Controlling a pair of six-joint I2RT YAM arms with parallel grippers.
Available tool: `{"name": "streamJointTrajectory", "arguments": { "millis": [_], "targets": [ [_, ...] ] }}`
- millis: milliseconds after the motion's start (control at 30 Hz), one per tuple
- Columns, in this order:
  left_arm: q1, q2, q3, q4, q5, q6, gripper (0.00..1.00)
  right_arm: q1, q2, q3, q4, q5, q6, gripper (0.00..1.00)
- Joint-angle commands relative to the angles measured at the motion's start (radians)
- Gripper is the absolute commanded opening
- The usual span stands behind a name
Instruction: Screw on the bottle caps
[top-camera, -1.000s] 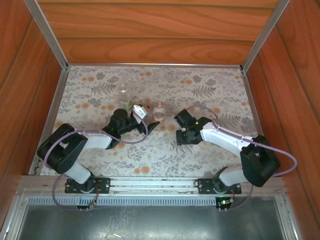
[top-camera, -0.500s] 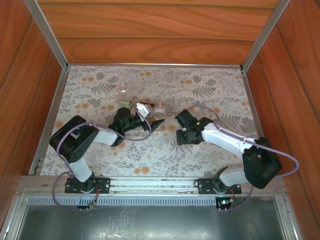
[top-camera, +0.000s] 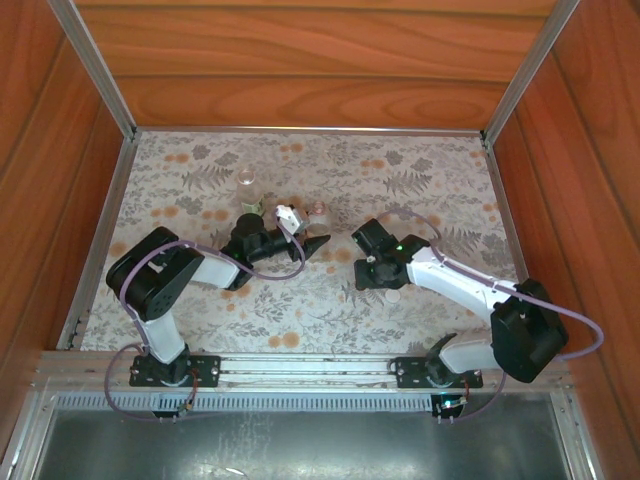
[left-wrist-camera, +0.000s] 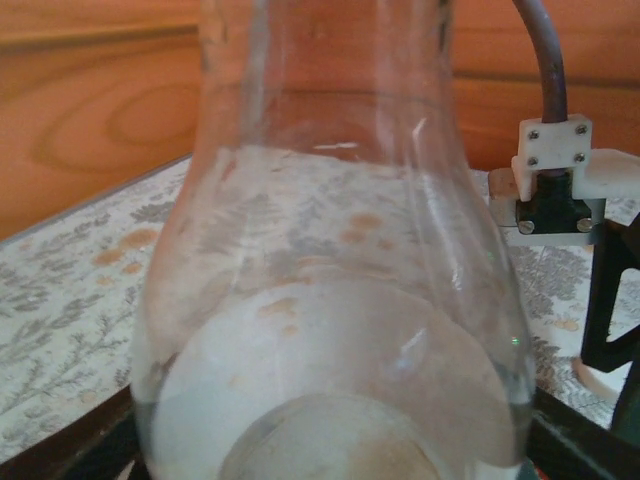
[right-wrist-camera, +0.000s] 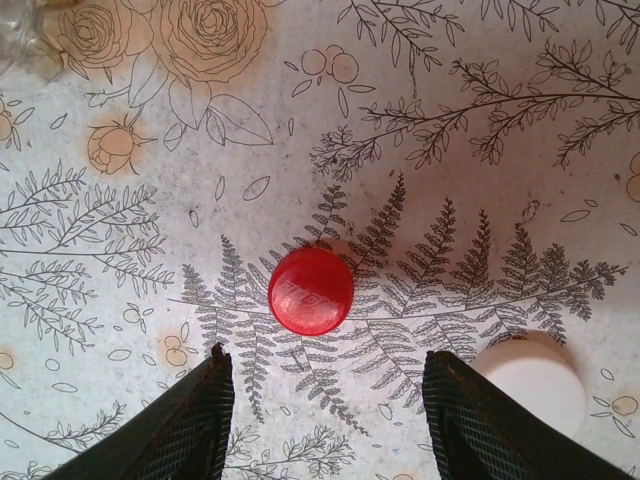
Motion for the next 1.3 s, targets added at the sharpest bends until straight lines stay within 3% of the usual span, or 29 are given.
{"name": "streamJointTrajectory", "arguments": {
  "millis": [0, 267, 833, 1267],
  "targets": [
    [-0.008, 0.015, 0.016, 0.032, 0.033, -0.011, 0.68, -0.007, -0.021, 0.001, -0.029, 0.024, 0.017, 0.57],
    [-0.007, -0.015, 0.0, 0.032, 0.029, -0.005, 0.52, -0.005, -0.017, 0.0, -0.019, -0.006, 0.0, 0.6],
    [-0.01, -0.072, -0.043, -0.003, 0.023, 0.005, 0.52, 0.002, 0.191, 0.075, 0.005, -0.044, -0.013, 0.62],
    [-0.01, -0.063, -0.042, -0.008, 0.029, 0.002, 0.52, 0.002, 0.279, 0.089, 0.024, -0.046, 0.007, 0.48]
  ]
}}
